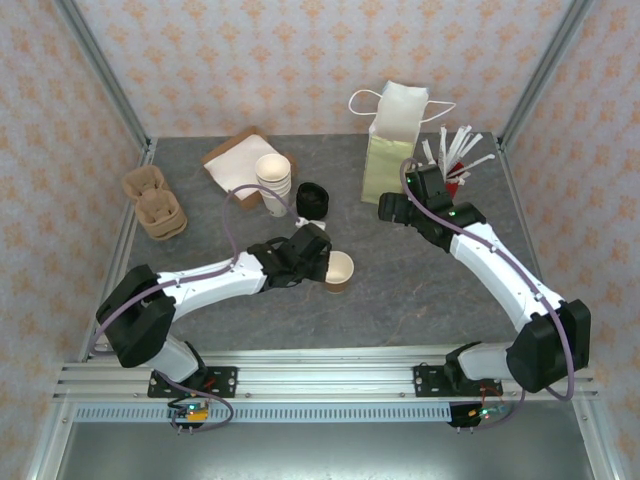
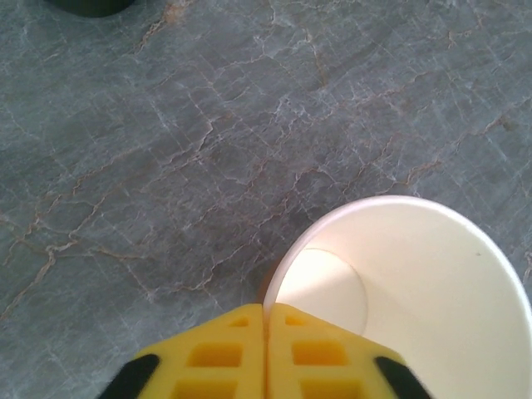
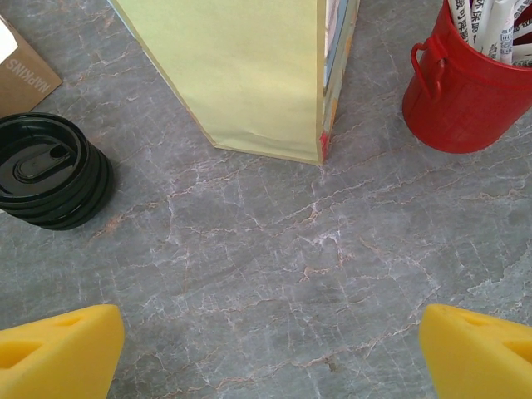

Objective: Pack the takeout coffee

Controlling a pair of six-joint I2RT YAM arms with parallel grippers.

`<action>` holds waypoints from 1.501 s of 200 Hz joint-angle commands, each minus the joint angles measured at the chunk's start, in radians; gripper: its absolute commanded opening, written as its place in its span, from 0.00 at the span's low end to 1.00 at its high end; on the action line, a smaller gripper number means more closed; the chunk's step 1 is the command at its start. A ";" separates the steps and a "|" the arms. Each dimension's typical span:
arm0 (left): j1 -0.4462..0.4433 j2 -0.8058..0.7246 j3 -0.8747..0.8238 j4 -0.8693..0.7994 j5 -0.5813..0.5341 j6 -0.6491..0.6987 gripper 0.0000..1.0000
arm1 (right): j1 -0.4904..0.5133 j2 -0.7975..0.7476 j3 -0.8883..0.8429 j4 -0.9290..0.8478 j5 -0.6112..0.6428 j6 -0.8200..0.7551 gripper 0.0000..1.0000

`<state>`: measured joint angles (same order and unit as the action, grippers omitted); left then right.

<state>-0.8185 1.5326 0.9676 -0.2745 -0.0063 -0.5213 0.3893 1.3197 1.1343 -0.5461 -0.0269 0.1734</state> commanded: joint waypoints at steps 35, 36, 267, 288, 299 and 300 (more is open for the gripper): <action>-0.011 -0.061 0.001 0.006 -0.070 -0.007 0.38 | 0.018 0.007 -0.006 0.007 -0.021 0.019 0.90; -0.011 -0.063 0.001 0.004 -0.072 -0.007 0.38 | 0.021 0.006 -0.006 0.007 -0.022 0.018 0.90; 0.270 -0.330 0.045 -0.223 -0.140 -0.026 0.54 | 0.152 0.870 0.728 -0.036 -0.144 0.147 0.40; 0.270 -0.332 0.043 -0.223 -0.141 -0.025 0.54 | 0.150 0.904 0.767 -0.053 -0.157 0.147 0.38; 0.270 -0.335 0.040 -0.224 -0.142 -0.023 0.54 | 0.149 0.917 0.781 -0.060 -0.157 0.150 0.37; 0.271 -0.335 0.040 -0.223 -0.143 -0.023 0.54 | 0.148 0.917 0.782 -0.061 -0.157 0.150 0.37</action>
<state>-0.5514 1.2194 1.0008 -0.4728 -0.1207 -0.5423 0.5465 2.2063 1.8648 -0.5392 -0.1844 0.3141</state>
